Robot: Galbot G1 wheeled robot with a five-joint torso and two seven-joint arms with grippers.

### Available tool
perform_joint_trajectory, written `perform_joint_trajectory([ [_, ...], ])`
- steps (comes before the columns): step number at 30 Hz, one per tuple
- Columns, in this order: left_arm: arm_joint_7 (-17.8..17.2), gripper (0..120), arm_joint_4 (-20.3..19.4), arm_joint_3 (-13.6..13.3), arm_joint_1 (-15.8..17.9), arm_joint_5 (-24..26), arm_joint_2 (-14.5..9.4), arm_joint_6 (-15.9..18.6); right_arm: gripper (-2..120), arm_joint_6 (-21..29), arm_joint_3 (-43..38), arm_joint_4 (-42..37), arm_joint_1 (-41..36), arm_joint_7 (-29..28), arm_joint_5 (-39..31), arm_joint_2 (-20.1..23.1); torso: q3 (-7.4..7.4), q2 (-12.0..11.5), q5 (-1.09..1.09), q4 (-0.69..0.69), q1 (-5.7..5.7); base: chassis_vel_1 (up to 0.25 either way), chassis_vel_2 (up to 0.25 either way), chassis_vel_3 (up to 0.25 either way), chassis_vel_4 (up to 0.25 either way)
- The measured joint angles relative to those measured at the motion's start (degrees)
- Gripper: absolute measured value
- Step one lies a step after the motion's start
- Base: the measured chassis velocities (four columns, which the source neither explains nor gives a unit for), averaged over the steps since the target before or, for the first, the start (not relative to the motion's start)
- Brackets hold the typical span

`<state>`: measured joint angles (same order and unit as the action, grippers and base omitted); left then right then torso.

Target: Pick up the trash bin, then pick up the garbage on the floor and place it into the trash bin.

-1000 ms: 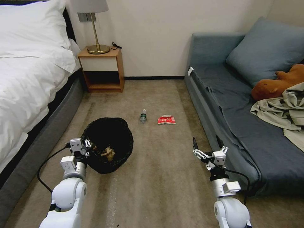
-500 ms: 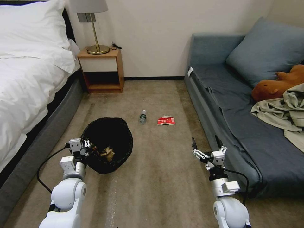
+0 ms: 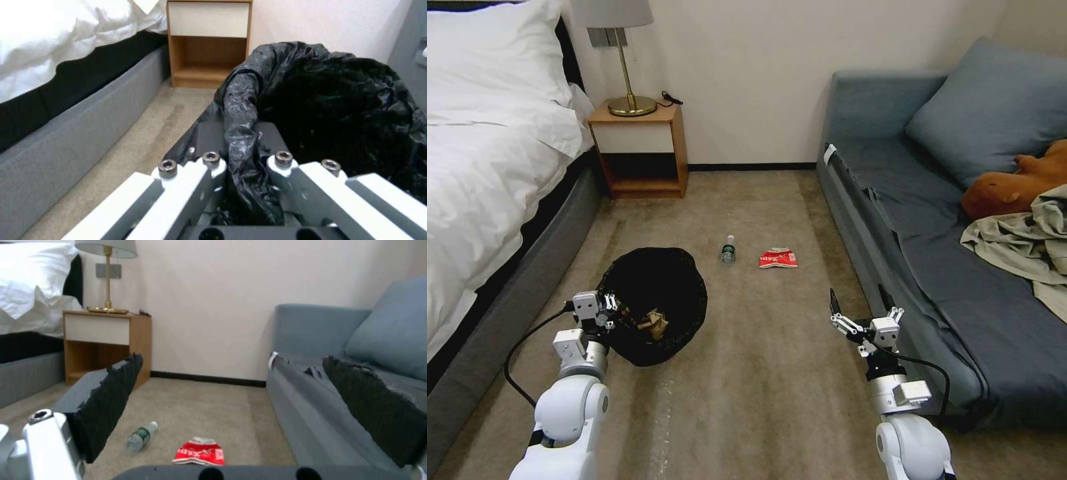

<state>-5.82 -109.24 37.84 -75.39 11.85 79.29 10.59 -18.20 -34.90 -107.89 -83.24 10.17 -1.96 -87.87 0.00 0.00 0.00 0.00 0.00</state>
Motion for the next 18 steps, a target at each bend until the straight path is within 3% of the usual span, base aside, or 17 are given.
perform_joint_trajectory([
  [18, 0.0, 5, -0.04, 0.09, 0.18, 0.06, 0.01, -0.01, 100, 0.04, 0.22, -0.18, 0.0, 0.13, 0.1, -0.08, 0.0, 0.0, 0.0, 0.0, 0.0, -0.029, 0.026, 0.03, -0.03],
])
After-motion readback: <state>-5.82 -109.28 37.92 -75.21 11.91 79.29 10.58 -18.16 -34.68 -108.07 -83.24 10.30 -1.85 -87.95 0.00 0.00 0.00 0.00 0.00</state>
